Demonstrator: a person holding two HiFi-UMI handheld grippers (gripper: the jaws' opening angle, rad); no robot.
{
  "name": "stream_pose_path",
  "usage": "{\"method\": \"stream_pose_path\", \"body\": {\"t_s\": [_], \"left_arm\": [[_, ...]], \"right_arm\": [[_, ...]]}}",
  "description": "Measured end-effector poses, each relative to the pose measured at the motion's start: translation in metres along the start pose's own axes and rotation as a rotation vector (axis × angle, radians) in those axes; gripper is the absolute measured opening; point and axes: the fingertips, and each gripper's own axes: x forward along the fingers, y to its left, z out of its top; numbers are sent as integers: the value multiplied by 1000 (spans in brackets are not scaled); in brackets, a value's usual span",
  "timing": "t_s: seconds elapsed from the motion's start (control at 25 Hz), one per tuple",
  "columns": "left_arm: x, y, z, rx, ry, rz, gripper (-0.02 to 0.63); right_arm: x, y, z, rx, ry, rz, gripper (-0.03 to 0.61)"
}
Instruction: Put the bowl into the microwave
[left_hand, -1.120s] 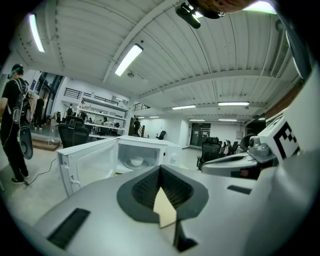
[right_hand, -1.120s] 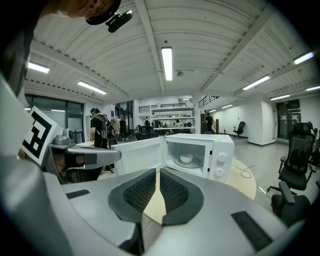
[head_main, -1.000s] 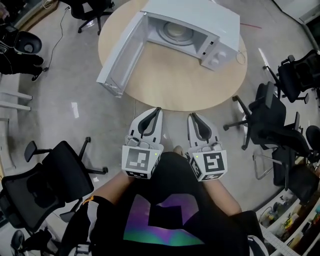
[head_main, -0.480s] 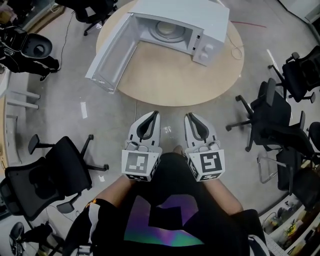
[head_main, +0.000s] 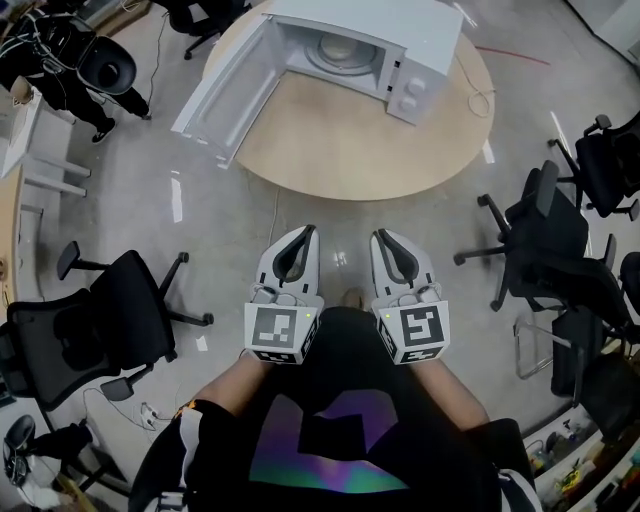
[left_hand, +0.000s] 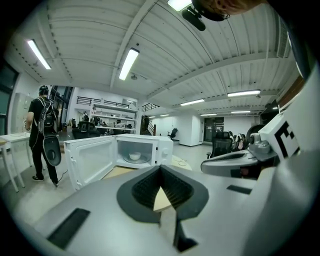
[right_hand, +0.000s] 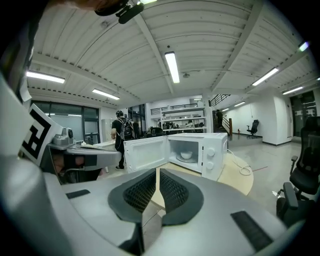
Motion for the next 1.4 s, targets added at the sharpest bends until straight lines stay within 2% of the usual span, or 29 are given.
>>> {"method": "stream_pose_path", "body": {"t_s": [0.28,0.56,1.4], "left_arm": [[-15,-7,-13,-21,-8,50,46],[-19,-18,-20,-33,-7,53,46],[-9,4,-15,-13,11,23,46]], "right_arm": [[-11,6,-11,-37,13,44,17],[-19,12,-20,-47,26,88,14],[-5,16,-19,-19,33,55,14]]}}
